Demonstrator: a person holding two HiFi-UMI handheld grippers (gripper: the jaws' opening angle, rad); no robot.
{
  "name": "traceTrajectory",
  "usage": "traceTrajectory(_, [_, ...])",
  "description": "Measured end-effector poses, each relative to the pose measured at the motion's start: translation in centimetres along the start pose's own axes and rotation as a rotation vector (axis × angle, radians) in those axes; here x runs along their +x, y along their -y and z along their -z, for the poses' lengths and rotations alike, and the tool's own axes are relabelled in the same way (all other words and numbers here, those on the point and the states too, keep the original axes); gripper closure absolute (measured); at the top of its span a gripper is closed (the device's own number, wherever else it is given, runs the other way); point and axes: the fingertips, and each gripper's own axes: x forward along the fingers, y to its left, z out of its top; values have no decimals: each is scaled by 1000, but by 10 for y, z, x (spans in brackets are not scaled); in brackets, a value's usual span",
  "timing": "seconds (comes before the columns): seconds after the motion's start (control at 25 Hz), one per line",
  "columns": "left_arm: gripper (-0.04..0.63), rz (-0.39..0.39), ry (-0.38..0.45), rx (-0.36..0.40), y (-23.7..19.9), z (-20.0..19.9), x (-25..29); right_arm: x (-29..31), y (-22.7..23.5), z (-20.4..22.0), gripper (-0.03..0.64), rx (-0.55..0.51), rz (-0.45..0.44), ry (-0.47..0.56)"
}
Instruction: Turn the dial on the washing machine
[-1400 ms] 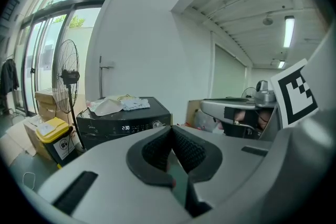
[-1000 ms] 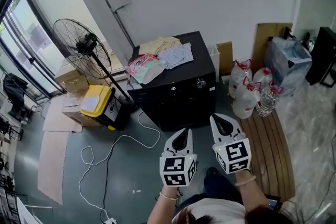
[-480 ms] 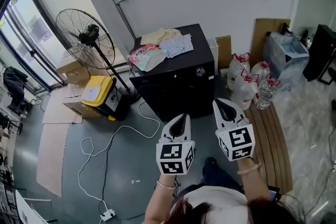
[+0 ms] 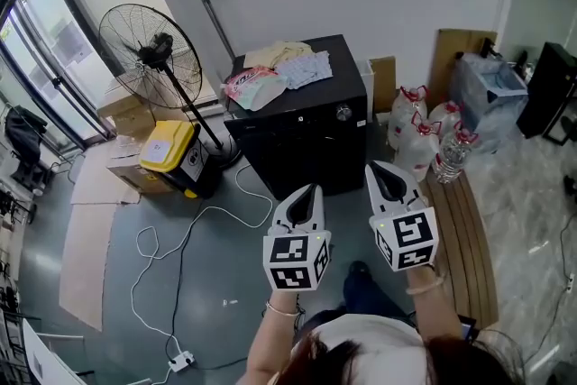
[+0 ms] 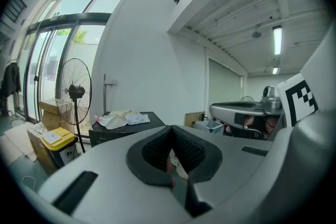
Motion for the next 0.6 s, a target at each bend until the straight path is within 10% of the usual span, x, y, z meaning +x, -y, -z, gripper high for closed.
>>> traceTrajectory(0.6, [578,8,0,-1,-10,7,-16,-8,-15,2,591,11,26,7])
